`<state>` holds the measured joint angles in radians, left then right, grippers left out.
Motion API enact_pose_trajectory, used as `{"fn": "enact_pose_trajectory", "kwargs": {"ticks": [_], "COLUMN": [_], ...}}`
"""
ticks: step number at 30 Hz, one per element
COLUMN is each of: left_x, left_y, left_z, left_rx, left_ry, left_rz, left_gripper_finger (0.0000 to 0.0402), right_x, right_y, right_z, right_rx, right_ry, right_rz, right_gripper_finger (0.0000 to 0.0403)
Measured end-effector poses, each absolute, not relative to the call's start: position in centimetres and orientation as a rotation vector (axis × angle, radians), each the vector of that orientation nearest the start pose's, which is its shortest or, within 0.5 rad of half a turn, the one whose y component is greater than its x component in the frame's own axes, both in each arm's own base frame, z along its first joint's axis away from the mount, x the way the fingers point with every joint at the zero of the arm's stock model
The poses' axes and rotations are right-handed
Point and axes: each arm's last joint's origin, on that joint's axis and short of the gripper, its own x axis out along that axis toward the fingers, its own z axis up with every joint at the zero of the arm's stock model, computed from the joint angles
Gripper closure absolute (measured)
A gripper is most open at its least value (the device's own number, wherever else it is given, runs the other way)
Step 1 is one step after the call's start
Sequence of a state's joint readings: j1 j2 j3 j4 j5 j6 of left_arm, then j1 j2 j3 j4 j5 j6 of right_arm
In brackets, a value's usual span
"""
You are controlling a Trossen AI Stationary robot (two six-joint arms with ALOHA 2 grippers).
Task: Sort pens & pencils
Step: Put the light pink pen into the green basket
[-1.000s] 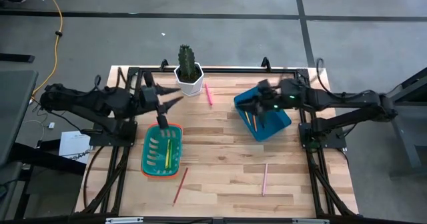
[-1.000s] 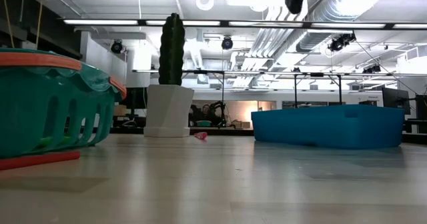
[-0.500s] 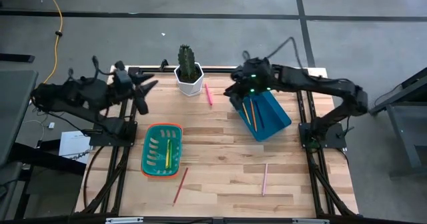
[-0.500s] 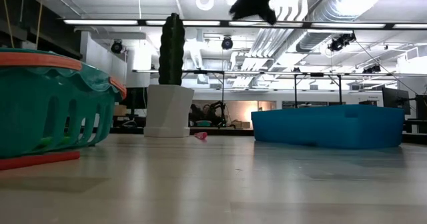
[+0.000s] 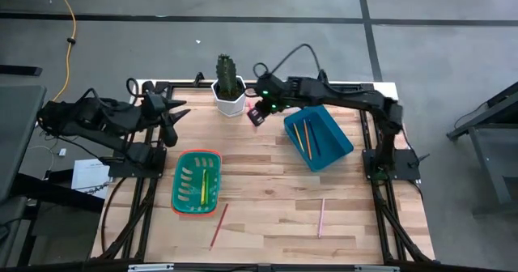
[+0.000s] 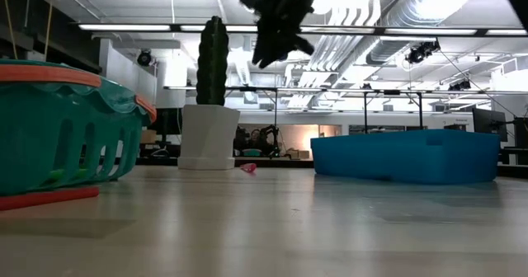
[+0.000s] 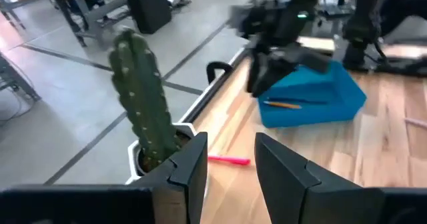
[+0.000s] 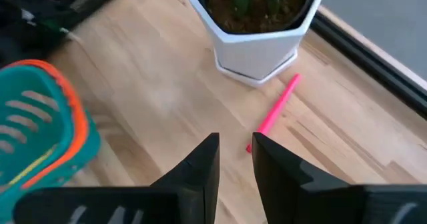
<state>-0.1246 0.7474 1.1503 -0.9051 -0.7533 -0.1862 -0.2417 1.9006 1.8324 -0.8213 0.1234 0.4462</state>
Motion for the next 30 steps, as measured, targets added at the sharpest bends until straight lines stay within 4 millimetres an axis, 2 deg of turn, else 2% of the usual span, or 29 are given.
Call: {"fn": "enact_pose_trajectory", "kwargs": {"ticks": [5,10,16,23,30], "left_x": [10.6,10.2,9.8,9.8,9.8], "left_y": [0.6,0.6,0.6,0.6,0.6], "left_z": [38.7,38.3,38.0,38.0,38.0], "left_rx": [0.062,0.09,0.112,0.138,0.161], "left_ry": [0.456,0.516,0.554,0.562,0.569], "left_rz": [0.628,0.612,0.561,0.553,0.544], "left_gripper_finger": [0.0289,0.0289,0.0289,0.0289,0.0289], "right_x": [43.0,44.5,45.3,45.6,45.5], "right_y": [-11.0,-11.0,-10.1,-10.5,-10.6], "right_z": [32.0,30.5,29.5,26.9,25.7], "right_rx": [0.474,0.444,0.46,0.523,0.575], "right_ry": [0.84,0.948,0.94,0.936,0.944], "right_rz": [-0.564,-0.644,-0.686,-0.714,-0.731], "right_gripper_finger": [0.0322,0.0322,0.0322,0.0322,0.0322]}}
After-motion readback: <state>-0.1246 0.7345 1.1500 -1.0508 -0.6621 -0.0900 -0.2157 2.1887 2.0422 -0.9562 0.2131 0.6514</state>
